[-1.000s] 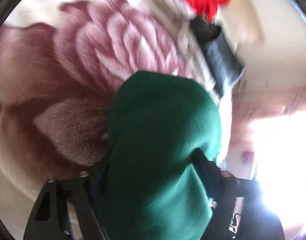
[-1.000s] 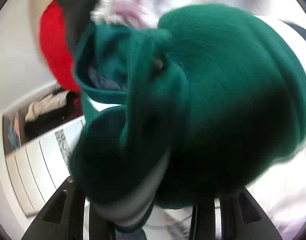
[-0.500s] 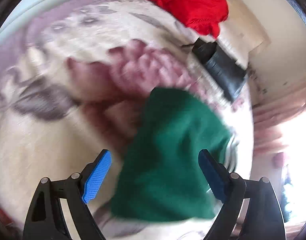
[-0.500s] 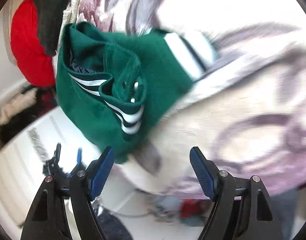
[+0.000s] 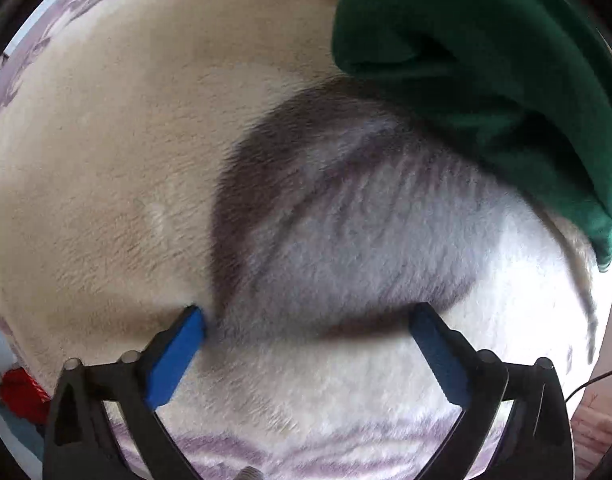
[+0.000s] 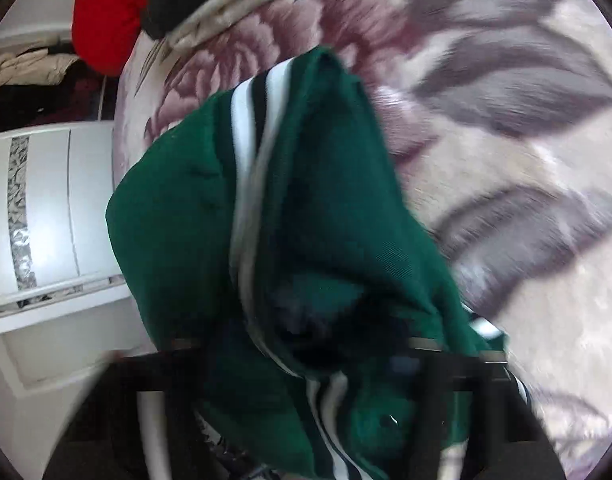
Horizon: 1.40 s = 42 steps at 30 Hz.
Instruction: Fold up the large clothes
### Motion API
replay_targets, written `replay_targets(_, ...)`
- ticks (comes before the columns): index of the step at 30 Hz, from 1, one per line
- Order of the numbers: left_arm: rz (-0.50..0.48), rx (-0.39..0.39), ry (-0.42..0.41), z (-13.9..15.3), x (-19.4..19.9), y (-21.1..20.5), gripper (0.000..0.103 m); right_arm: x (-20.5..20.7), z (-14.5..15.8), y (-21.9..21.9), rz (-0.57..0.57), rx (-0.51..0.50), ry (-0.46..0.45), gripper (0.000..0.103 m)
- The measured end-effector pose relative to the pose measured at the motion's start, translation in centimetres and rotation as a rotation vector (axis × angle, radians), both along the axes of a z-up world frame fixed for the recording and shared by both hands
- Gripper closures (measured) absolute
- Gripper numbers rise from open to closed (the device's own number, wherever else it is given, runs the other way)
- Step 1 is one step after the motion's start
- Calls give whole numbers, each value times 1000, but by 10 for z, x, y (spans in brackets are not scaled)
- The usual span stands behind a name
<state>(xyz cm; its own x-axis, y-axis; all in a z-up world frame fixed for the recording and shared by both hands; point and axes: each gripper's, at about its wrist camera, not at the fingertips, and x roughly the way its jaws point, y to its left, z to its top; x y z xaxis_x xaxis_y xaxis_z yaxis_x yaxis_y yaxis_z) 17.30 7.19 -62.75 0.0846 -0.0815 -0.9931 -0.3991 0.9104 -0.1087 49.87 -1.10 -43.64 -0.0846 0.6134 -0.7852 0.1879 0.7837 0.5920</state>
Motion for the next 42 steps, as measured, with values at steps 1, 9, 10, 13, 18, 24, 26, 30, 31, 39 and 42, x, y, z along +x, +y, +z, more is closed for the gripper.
replay_targets(1,2,12,12,-2,8,-2,0,1,7,-1,10,-14,-24,83)
replay_targets(9,38,60,60,-10,30,-4,0,9,60,-56,-100,-147,-131,101)
replay_targets(10,40,57,70,-15,38,-9,0,22,49,-43,-79,-152,-114,100)
replay_targets(13,43,49,109,-18,54,-11,0,23,33,-23,-25,-94,-38,72)
replay_targets(18,98,14,100,1,72,3,0,-38,13,-31,15,-47,70,30)
replay_targets(24,193,42,-5,59,90,27,0,-80,0,-42,-74,-30,80,100)
replay_targets(26,211,48,-63,82,103,31,0,-85,28,-65,-156,-26,37,101)
replay_targets(30,185,51,-114,106,138,29,0,-91,51,-102,-228,-61,-2,101)
replay_targets(31,161,66,-113,106,148,25,0,-90,40,-100,-221,-82,12,101)
replay_targets(39,136,94,-26,97,112,23,0,-79,-52,-83,-166,-139,117,100)
replay_targets(42,72,158,-62,122,115,10,0,-68,-51,-88,-127,-50,182,90)
